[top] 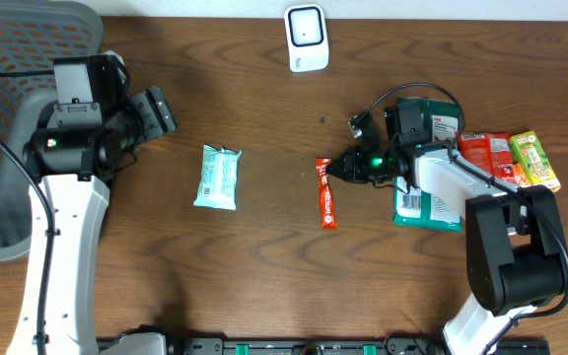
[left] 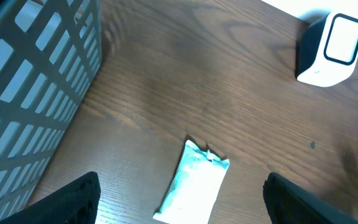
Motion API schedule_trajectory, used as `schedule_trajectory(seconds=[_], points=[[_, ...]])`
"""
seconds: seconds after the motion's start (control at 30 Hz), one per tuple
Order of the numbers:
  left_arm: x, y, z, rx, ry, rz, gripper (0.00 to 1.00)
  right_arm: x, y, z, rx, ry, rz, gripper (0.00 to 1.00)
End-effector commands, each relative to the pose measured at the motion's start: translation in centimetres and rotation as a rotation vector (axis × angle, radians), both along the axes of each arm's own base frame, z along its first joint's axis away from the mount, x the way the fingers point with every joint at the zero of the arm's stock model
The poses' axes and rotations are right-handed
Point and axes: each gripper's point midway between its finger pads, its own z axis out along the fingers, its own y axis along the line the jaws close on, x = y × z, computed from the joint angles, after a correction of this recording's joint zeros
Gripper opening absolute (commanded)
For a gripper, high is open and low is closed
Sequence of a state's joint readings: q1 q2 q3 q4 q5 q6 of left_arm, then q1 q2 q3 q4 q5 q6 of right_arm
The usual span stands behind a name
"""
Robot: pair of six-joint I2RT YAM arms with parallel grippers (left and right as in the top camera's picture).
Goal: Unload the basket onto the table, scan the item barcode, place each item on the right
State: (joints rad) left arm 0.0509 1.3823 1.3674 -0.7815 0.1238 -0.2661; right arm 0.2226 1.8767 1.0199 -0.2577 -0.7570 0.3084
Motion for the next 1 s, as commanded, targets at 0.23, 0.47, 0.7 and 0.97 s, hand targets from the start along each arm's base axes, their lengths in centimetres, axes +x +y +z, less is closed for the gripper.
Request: schedule_trajectory(seconds=[0.23,0.47,0.7,0.97], points=[[0.2,0.4,0.3,0.009,-0.007,0.014,0.85,0.0,0.9,0.4,0.038,-0.041,0.049,0.01],[0.4,0.4,0.5,0.009,-0.019,0.014,0.85,0.1,0.9,0.4,0.034,-0.063,0.062,0.01],[0.9,-1.7,1.3,-0.085,-0.057,-0.068,0.85,0.0,0.9,0.5,0.038,-0.069,0.069,0.01],[-3.4,-10.7,-3.0,-0.362,0.16,-0.346,0.08,0.3,1.0,0.8,0.056,-0.083,0.073,0.01]])
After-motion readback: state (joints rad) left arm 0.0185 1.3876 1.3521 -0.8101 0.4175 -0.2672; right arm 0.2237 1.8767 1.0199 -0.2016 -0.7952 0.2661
